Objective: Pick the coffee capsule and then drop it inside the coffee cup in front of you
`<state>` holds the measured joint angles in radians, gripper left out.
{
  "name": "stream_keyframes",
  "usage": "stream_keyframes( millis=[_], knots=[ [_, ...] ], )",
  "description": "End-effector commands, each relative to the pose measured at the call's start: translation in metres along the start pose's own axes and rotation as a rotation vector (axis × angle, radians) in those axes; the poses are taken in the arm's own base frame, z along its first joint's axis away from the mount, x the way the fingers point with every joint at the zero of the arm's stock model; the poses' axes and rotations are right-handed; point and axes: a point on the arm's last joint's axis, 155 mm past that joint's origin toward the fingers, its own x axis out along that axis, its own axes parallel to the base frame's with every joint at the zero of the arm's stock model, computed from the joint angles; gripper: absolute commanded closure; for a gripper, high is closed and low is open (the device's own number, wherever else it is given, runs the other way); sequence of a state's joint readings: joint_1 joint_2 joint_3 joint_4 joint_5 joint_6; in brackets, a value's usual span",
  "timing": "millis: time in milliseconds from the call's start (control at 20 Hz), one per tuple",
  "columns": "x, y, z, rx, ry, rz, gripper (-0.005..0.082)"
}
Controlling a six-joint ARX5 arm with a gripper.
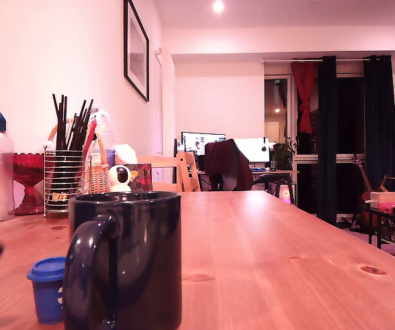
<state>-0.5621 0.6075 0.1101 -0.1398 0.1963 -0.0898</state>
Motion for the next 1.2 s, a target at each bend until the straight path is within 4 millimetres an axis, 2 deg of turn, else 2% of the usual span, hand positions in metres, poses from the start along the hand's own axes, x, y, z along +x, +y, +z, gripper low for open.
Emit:
stream_keyframes(
  millis=[0,300,550,800,1150],
  knots=[
    [0.001,-0.004,0.008,0.031,-0.019,-0.009,0.0306],
    [0.013,-0.008,0.005,0.082,0.004,-0.027,0.0286],
    [0.023,-0.007,0.011,0.134,-0.016,-0.026,0.0286],
    [0.033,-0.009,0.002,0.2,0.02,-0.049,0.0286],
    [0.041,-0.008,0.016,0.233,-0.04,-0.044,0.0286]
  ],
)
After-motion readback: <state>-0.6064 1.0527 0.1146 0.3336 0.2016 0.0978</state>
